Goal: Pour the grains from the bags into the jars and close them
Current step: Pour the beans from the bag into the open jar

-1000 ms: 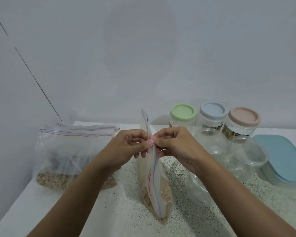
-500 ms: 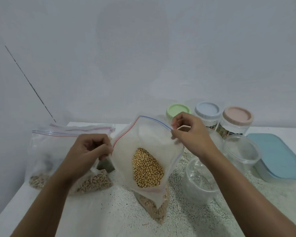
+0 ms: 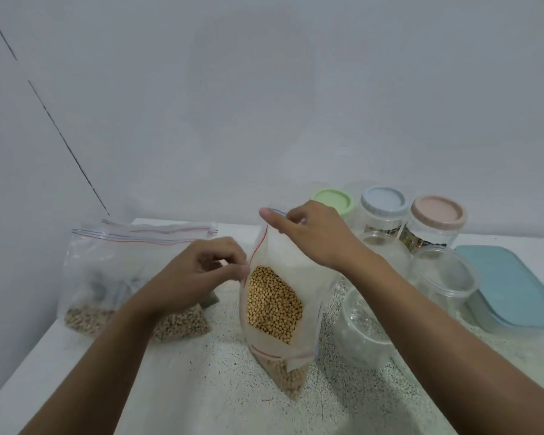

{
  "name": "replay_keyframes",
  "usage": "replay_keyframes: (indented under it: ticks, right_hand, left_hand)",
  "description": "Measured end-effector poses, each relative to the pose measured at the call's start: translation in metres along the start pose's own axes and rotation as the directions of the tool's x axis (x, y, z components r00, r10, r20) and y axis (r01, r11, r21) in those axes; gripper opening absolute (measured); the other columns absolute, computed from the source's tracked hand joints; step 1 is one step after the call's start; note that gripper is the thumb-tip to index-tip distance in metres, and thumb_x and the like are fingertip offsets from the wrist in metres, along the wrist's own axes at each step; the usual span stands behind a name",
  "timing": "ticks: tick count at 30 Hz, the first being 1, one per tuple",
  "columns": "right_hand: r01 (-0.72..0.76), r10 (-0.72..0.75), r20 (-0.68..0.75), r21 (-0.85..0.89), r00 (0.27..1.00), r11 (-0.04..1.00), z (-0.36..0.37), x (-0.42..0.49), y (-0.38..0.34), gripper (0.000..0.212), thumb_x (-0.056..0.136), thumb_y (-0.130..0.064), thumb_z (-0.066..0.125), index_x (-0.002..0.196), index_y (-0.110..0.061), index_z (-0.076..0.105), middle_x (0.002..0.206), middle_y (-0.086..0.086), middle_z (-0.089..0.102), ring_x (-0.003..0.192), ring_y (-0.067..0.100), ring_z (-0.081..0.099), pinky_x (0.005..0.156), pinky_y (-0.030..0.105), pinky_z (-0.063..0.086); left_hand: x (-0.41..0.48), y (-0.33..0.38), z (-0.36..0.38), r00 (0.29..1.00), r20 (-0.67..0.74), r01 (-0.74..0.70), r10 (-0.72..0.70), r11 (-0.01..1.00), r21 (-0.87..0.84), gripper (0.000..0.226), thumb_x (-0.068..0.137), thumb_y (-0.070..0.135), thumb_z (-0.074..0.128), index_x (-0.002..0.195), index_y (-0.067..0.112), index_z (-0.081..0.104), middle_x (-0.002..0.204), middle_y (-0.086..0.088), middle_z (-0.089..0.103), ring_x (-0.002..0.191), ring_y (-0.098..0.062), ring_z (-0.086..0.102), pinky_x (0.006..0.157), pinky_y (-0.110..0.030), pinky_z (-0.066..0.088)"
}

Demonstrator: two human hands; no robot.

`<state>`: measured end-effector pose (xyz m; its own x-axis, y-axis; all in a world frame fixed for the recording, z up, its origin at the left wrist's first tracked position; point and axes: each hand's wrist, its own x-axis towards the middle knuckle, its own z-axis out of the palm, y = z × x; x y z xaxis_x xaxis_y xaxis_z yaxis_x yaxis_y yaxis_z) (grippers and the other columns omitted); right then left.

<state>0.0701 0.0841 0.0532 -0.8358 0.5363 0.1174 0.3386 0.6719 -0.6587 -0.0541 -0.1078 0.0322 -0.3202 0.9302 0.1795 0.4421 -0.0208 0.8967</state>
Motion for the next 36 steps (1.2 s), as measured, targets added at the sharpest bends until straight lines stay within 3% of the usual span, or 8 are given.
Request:
replay_keyframes:
  ticks: [2, 5, 10, 15, 18, 24, 30, 36]
  right_hand:
    - [-0.059, 0.057, -0.021, -0.119, 0.998, 0.991, 0.006, 0.007, -0.01, 0.078, 0.084, -0.085, 0.046, 0.054, -0.014, 0.034, 0.053, 0.001, 0.034, 0.051, 0.019, 0.04, 0.056, 0.034, 0.033]
    - [-0.087, 0.088, -0.005, -0.215, 0.996, 0.973, 0.011, 0.011, -0.018, 0.073, 0.082, -0.085, 0.049, 0.057, -0.016, 0.047, 0.055, -0.002, 0.051, 0.055, 0.02, 0.056, 0.057, 0.034, 0.045]
    - [-0.046, 0.039, -0.057, -0.124, 0.998, 0.991, 0.019, 0.01, -0.008, 0.022, 0.085, -0.025, 0.063, 0.069, -0.01, 0.063, 0.07, 0.006, 0.068, 0.073, 0.03, 0.066, 0.058, 0.038, 0.051]
    - [0.048, -0.04, -0.134, 0.051, 0.99, 0.998, 0.014, 0.001, 0.005, 0.032, 0.091, -0.017, 0.065, 0.06, -0.015, 0.059, 0.066, 0.004, 0.063, 0.065, 0.024, 0.06, 0.067, 0.038, 0.052]
    - [0.148, -0.135, -0.155, 0.075, 0.979, 0.986, 0.013, -0.003, 0.01, 0.023, 0.095, -0.021, 0.069, 0.077, -0.007, 0.071, 0.082, 0.003, 0.068, 0.079, 0.017, 0.061, 0.076, 0.033, 0.048]
    - [0.267, -0.241, -0.182, 0.136, 0.953, 0.954, 0.002, 0.001, 0.012, 0.015, 0.095, -0.02, 0.071, 0.09, -0.007, 0.077, 0.088, 0.001, 0.072, 0.084, 0.011, 0.061, 0.07, 0.015, 0.042]
    - [0.243, -0.209, -0.197, 0.169, 0.958, 0.955, -0.004, 0.0, 0.013, 0.018, 0.094, -0.024, 0.073, 0.084, -0.01, 0.077, 0.083, 0.001, 0.069, 0.08, 0.011, 0.061, 0.072, 0.022, 0.043]
    - [0.219, -0.158, -0.202, 0.324, 0.966, 0.92, -0.012, -0.006, -0.003, 0.019, 0.094, -0.017, 0.073, 0.076, -0.012, 0.075, 0.07, -0.004, 0.068, 0.06, 0.001, 0.056, 0.062, 0.01, 0.041]
  left_hand:
    - [0.005, 0.001, 0.0, 0.999, 0.036, -0.024, 0.023, 0.999, 0.026, 0.025, 0.083, 0.033, 0.072, 0.084, 0.008, 0.076, 0.09, -0.008, 0.069, 0.088, -0.027, 0.068, 0.084, -0.041, 0.056]
    - [0.007, -0.002, 0.003, 0.992, 0.126, -0.02, 0.017, 0.999, 0.029, 0.019, 0.087, 0.027, 0.075, 0.088, 0.008, 0.079, 0.092, -0.006, 0.072, 0.087, -0.022, 0.069, 0.08, -0.035, 0.056]
    - [-0.001, -0.012, 0.008, 0.978, 0.201, 0.044, -0.052, 0.998, 0.041, 0.017, 0.095, 0.019, 0.066, 0.092, 0.009, 0.079, 0.092, -0.003, 0.074, 0.084, -0.008, 0.066, 0.077, -0.018, 0.05]
    - [0.003, -0.028, 0.004, 0.983, 0.045, 0.178, -0.176, 0.983, -0.047, 0.03, 0.1, 0.031, 0.055, 0.099, 0.005, 0.071, 0.102, -0.007, 0.074, 0.1, -0.019, 0.073, 0.09, -0.036, 0.058]
    - [0.025, -0.049, 0.007, 0.951, -0.123, 0.267, -0.284, 0.954, -0.137, 0.015, 0.103, 0.015, 0.056, 0.111, 0.004, 0.063, 0.116, -0.019, 0.067, 0.098, -0.025, 0.075, 0.085, -0.038, 0.06]
    - [0.071, -0.074, 0.019, 0.963, 0.066, 0.262, -0.262, 0.965, 0.014, 0.032, 0.107, 0.023, 0.05, 0.138, 0.029, 0.055, 0.14, 0.014, 0.058, 0.124, -0.007, 0.059, 0.097, -0.032, 0.054]
    - [0.074, -0.082, 0.014, 0.986, 0.008, 0.168, -0.169, 0.986, 0.017, 0.014, 0.104, 0.019, 0.057, 0.1, 0.011, 0.068, 0.098, 0.007, 0.071, 0.103, -0.008, 0.065, 0.105, -0.038, 0.047]
    - [0.065, -0.07, -0.004, 0.991, -0.024, 0.129, -0.128, 0.991, 0.034, 0.016, 0.104, 0.017, 0.055, 0.098, 0.005, 0.065, 0.095, -0.007, 0.065, 0.096, -0.007, 0.063, 0.089, -0.027, 0.052]
